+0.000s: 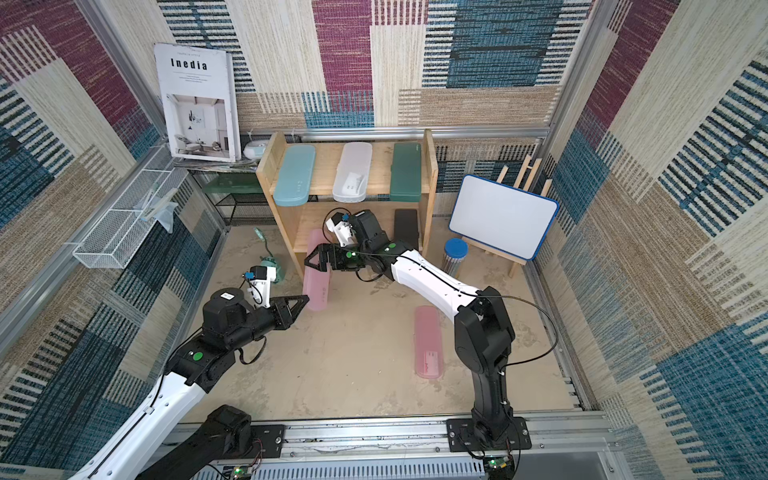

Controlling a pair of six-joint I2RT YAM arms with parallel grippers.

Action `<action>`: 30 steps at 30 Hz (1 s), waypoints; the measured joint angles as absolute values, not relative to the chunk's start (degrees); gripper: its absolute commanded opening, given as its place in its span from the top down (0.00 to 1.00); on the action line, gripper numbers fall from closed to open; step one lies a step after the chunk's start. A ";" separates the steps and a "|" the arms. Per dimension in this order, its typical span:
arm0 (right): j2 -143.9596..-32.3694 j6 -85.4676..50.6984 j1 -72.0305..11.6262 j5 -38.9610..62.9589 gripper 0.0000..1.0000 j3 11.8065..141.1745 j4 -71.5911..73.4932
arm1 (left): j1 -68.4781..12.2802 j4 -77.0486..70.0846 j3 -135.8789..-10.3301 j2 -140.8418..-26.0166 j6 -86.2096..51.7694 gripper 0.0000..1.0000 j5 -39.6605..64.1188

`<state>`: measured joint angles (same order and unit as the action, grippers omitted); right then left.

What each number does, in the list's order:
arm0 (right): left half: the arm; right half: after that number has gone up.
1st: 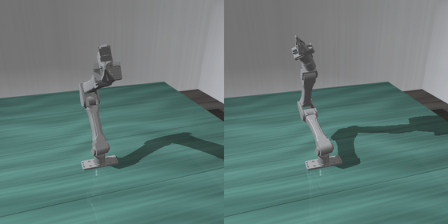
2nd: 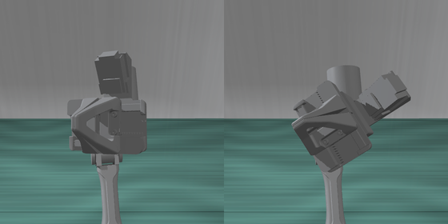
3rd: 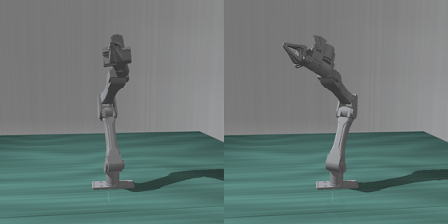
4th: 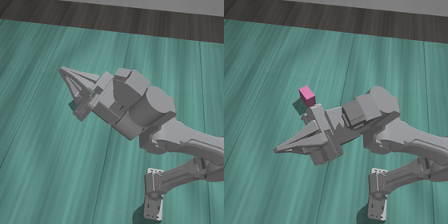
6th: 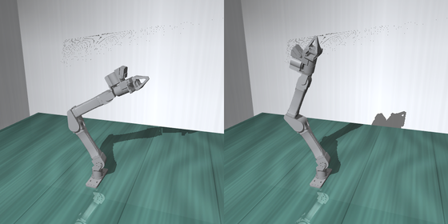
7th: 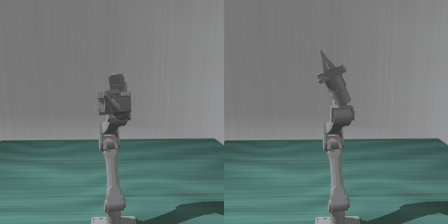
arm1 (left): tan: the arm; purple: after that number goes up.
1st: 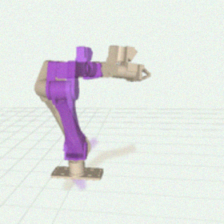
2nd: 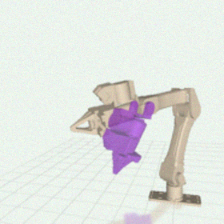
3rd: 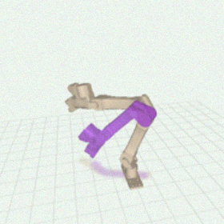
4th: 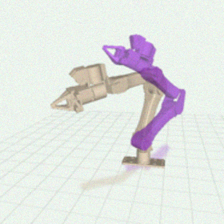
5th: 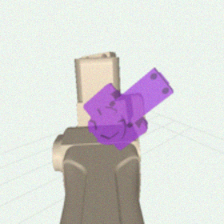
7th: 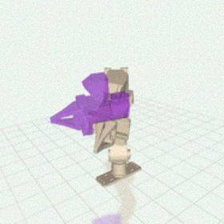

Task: Remove the pencil cases from the shelf
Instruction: Pick up the pencil case from the shelf.

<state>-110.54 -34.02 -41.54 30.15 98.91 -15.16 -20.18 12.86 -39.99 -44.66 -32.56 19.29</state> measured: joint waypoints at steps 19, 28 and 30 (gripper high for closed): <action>-112.07 -32.60 -41.89 29.87 0.33 102.91 -20.86 | -20.16 12.45 -41.69 -47.29 -30.28 0.44 17.54; -108.12 -23.90 -41.95 24.10 0.31 102.43 -36.07 | -20.10 13.85 -48.82 -52.95 -25.61 0.39 5.13; -105.67 -23.07 -42.02 23.35 0.31 98.61 -38.46 | -20.10 13.78 -50.72 -55.40 -24.60 0.39 3.31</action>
